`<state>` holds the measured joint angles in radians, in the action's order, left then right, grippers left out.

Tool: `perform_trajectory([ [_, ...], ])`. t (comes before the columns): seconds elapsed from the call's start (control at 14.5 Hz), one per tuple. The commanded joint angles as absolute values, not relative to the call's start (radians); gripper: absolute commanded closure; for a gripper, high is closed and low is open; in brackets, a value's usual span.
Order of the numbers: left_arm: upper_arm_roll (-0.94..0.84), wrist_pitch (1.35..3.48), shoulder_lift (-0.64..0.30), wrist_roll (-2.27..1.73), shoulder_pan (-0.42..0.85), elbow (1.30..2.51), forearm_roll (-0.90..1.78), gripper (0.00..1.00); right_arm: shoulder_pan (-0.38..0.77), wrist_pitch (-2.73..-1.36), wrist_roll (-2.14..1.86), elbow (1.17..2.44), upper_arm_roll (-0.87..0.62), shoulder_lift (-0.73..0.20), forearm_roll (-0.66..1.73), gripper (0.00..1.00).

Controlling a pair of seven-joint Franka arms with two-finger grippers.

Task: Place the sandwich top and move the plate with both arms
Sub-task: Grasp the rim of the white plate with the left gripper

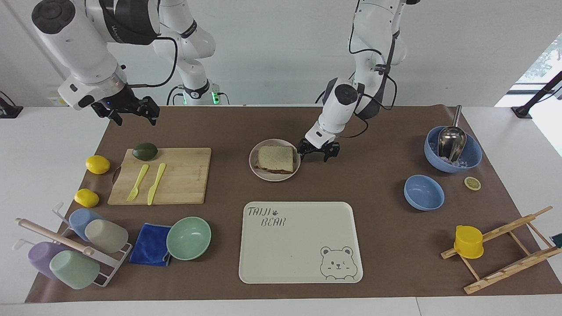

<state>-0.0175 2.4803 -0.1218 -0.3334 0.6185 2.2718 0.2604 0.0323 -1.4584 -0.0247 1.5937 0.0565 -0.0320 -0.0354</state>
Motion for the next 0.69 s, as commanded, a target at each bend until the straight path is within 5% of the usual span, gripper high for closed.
perform_trajectory([
  [0.0,-0.005,2.543,-0.163,-0.327,0.656,2.269,0.302,0.01,0.026,-1.428,-0.041,1.568,0.057,-0.046,-0.002,0.0],
  [0.34,-0.005,2.553,-0.167,-0.316,0.673,2.267,0.322,0.1,0.028,-1.411,-0.043,1.574,0.08,-0.028,0.051,0.0],
  [0.62,-0.005,2.553,-0.17,-0.316,0.676,2.257,0.359,0.31,0.026,-1.433,-0.067,1.583,0.112,-0.018,0.012,0.0],
])
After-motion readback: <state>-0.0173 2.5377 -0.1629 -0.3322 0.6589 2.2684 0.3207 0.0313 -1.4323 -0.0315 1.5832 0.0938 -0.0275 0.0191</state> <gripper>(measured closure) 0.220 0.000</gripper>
